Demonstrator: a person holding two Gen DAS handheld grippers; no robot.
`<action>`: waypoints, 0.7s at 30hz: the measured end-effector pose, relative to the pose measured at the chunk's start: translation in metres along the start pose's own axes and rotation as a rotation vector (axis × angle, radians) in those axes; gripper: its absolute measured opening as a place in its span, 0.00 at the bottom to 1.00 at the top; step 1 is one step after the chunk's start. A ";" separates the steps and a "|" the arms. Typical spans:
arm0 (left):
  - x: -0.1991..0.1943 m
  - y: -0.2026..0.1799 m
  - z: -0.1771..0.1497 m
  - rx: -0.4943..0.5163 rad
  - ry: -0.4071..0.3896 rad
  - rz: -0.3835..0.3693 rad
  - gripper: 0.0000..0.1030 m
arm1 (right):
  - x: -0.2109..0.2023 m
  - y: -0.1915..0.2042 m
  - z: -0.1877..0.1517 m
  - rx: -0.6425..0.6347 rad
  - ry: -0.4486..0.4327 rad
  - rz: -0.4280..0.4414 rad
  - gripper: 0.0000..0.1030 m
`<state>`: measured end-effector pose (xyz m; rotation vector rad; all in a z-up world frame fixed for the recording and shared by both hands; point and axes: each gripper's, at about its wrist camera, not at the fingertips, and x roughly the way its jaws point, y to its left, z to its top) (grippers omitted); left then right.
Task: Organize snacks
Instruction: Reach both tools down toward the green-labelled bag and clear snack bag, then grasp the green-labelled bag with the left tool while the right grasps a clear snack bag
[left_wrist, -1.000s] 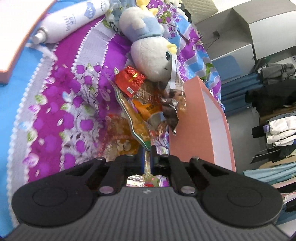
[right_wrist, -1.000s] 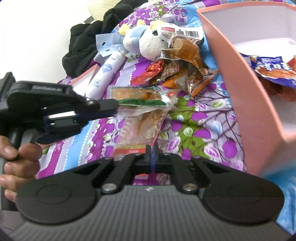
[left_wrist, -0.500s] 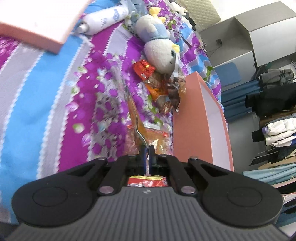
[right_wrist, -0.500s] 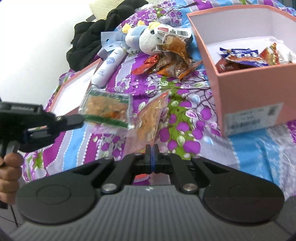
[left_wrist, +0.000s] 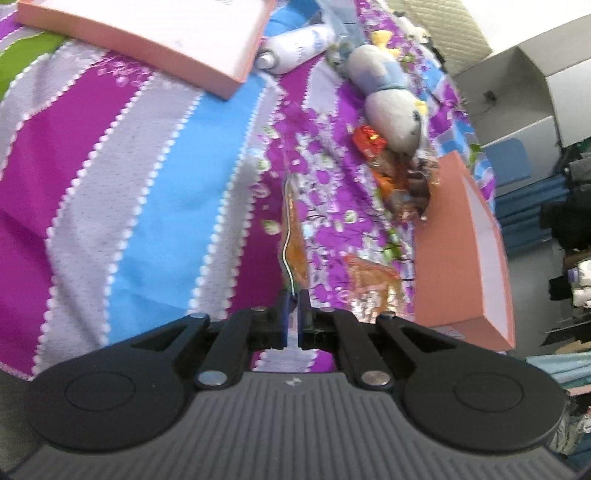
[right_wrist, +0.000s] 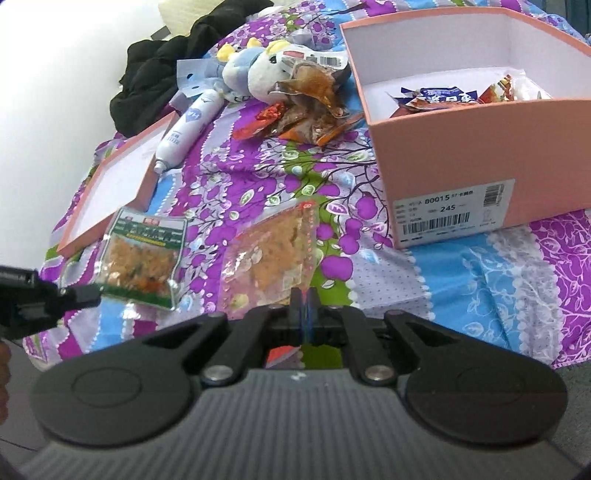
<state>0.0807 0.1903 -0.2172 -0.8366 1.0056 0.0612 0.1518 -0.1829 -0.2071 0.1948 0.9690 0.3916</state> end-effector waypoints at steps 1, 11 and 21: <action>0.000 0.000 0.000 0.007 0.013 0.032 0.05 | 0.001 0.001 0.000 -0.001 0.004 -0.007 0.07; -0.004 -0.011 0.006 0.041 0.017 0.179 0.86 | 0.004 0.011 0.004 -0.029 -0.028 -0.063 0.84; 0.017 -0.022 0.024 -0.010 0.025 0.174 0.94 | 0.018 0.035 0.016 -0.130 -0.046 -0.059 0.84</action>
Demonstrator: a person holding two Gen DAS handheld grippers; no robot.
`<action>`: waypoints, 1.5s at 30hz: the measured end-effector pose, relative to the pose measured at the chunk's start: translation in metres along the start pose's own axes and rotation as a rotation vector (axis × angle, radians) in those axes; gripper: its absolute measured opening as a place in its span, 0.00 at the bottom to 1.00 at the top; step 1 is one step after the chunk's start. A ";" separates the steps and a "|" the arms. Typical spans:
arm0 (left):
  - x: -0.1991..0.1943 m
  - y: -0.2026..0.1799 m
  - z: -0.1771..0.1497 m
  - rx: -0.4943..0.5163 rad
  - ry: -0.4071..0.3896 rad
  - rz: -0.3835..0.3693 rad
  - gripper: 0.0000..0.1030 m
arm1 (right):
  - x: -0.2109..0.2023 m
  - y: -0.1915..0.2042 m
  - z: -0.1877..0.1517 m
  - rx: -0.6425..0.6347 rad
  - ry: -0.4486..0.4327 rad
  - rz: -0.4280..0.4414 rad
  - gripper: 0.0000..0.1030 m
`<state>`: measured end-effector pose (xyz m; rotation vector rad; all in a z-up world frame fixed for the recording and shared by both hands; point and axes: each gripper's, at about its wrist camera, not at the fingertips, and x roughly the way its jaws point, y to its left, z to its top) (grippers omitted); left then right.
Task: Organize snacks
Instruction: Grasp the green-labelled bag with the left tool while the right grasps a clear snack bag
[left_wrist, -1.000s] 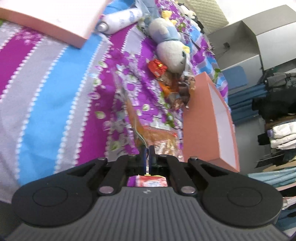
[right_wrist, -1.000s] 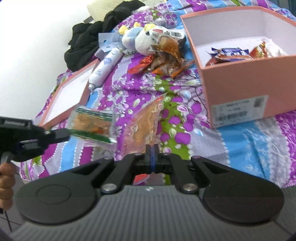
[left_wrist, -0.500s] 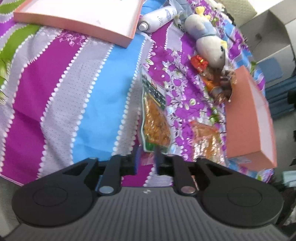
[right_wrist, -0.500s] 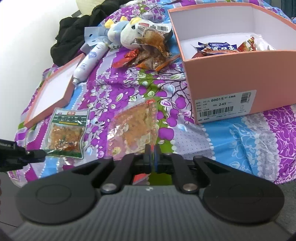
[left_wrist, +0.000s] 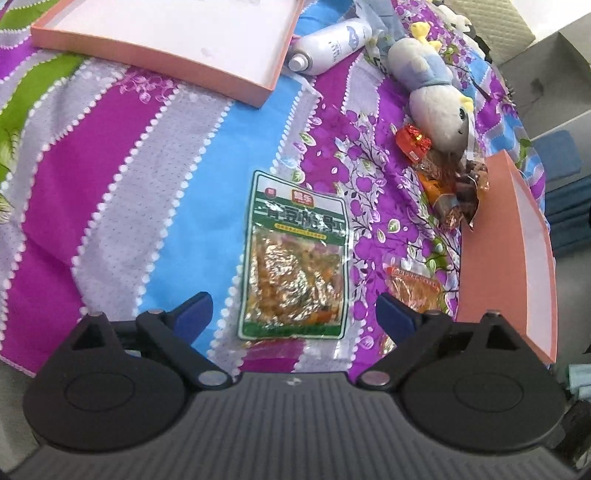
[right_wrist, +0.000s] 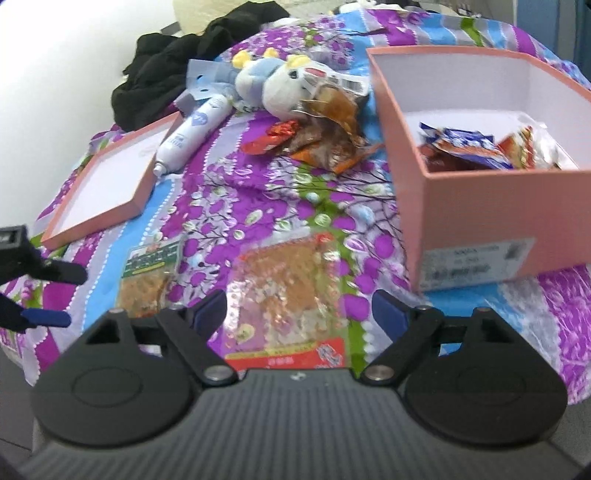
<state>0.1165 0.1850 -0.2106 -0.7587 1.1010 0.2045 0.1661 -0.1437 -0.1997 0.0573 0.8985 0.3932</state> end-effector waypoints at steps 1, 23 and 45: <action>0.005 -0.002 0.002 -0.002 0.007 -0.001 0.94 | 0.003 0.002 0.001 -0.007 0.003 -0.001 0.84; 0.071 -0.056 -0.001 0.332 0.020 0.193 0.93 | 0.067 0.024 -0.005 -0.223 0.075 -0.083 0.84; 0.069 -0.047 -0.015 0.433 -0.026 0.210 0.70 | 0.076 0.044 0.004 -0.254 0.041 -0.063 0.33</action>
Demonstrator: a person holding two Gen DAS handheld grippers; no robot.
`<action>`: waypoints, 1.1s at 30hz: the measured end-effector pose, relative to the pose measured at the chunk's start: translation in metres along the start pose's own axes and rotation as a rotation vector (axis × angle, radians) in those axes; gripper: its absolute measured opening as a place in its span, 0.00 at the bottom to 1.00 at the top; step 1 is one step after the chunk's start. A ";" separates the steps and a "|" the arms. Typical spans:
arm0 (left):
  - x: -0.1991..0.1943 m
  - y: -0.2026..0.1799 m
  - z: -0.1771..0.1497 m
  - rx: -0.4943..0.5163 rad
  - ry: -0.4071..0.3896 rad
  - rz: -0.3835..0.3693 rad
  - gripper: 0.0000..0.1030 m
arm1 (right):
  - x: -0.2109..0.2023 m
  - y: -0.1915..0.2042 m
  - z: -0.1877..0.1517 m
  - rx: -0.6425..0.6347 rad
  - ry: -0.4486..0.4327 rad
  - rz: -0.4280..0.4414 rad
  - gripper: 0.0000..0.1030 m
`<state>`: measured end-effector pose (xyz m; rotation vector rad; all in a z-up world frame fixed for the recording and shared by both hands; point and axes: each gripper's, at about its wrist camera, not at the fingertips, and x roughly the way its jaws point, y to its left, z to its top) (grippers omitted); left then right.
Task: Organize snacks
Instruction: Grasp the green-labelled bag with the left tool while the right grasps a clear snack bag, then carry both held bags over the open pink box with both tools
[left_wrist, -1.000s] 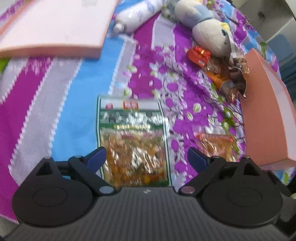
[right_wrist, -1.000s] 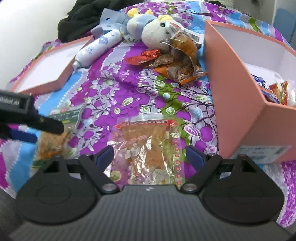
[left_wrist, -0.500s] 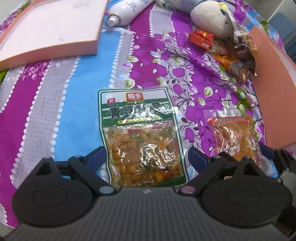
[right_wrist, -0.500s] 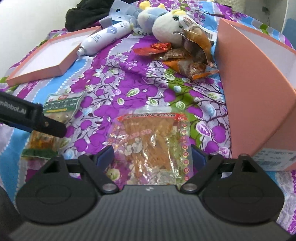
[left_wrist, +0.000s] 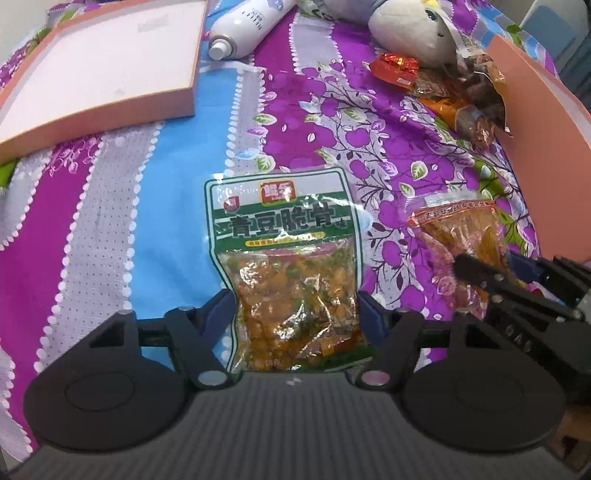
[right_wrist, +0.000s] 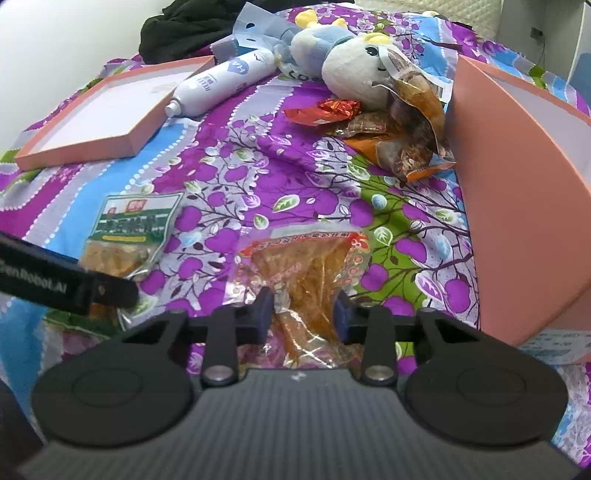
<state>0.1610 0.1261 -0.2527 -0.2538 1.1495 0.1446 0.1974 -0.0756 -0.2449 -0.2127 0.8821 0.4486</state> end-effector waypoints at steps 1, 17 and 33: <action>-0.002 0.000 0.000 0.005 -0.005 0.001 0.68 | -0.002 -0.002 0.001 0.010 0.004 0.002 0.32; -0.087 -0.022 -0.018 -0.018 -0.120 -0.092 0.63 | -0.098 -0.025 -0.005 0.130 -0.093 0.002 0.31; -0.185 -0.097 -0.034 0.094 -0.255 -0.282 0.63 | -0.215 -0.056 -0.019 0.251 -0.274 -0.069 0.31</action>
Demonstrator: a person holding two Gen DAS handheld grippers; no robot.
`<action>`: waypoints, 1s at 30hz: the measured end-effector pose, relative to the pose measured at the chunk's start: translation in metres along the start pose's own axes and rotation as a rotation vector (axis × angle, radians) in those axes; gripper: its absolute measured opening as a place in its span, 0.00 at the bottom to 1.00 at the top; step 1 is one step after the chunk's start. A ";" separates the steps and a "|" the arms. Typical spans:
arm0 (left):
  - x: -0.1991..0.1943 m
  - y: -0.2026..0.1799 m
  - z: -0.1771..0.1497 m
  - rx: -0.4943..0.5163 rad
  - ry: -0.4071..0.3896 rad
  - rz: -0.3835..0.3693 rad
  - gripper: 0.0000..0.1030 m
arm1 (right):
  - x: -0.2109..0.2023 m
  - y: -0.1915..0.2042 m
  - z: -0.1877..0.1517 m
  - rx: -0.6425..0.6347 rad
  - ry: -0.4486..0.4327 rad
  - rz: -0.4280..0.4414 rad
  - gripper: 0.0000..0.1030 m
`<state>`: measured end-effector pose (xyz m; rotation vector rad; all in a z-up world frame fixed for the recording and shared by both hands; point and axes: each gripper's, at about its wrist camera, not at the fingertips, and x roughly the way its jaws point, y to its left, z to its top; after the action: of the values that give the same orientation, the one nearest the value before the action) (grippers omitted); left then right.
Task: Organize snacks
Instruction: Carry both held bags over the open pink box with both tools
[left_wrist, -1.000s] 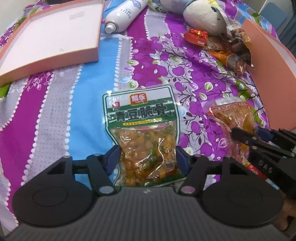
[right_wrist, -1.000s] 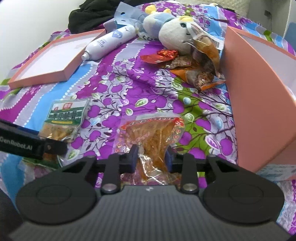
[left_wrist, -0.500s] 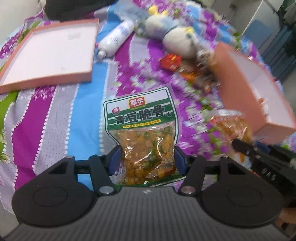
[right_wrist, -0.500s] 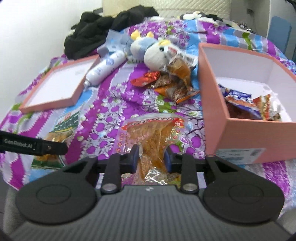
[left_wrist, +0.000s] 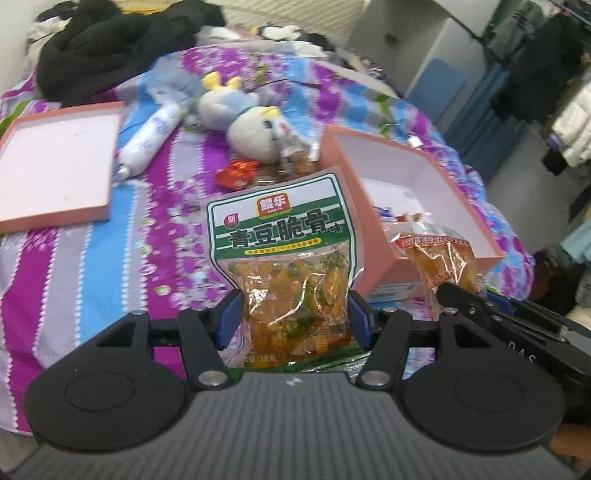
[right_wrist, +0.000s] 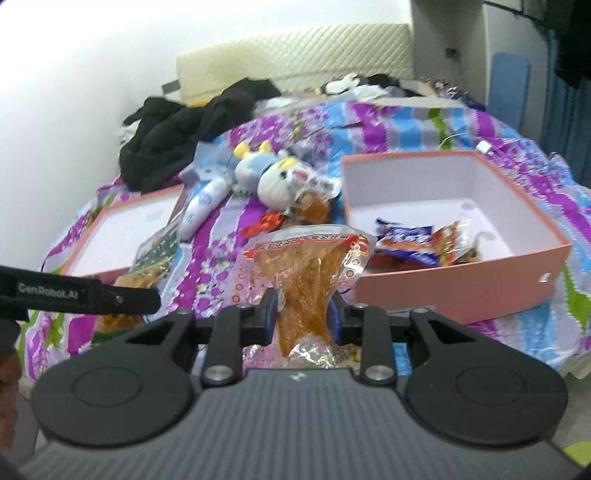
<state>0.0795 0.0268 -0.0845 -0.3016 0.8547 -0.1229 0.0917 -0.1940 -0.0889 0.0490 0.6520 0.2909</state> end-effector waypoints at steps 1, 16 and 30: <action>-0.001 -0.006 0.000 0.009 -0.001 -0.012 0.63 | -0.005 -0.003 0.000 0.006 -0.005 -0.005 0.31; 0.002 -0.059 -0.005 0.089 0.044 -0.118 0.63 | -0.049 -0.043 -0.004 0.072 -0.014 -0.074 0.31; 0.096 -0.123 0.061 0.210 0.041 -0.144 0.63 | 0.015 -0.112 0.034 0.105 -0.017 -0.142 0.31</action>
<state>0.1900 -0.0986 -0.0776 -0.1639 0.8521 -0.3513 0.1520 -0.2954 -0.0864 0.1049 0.6498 0.1189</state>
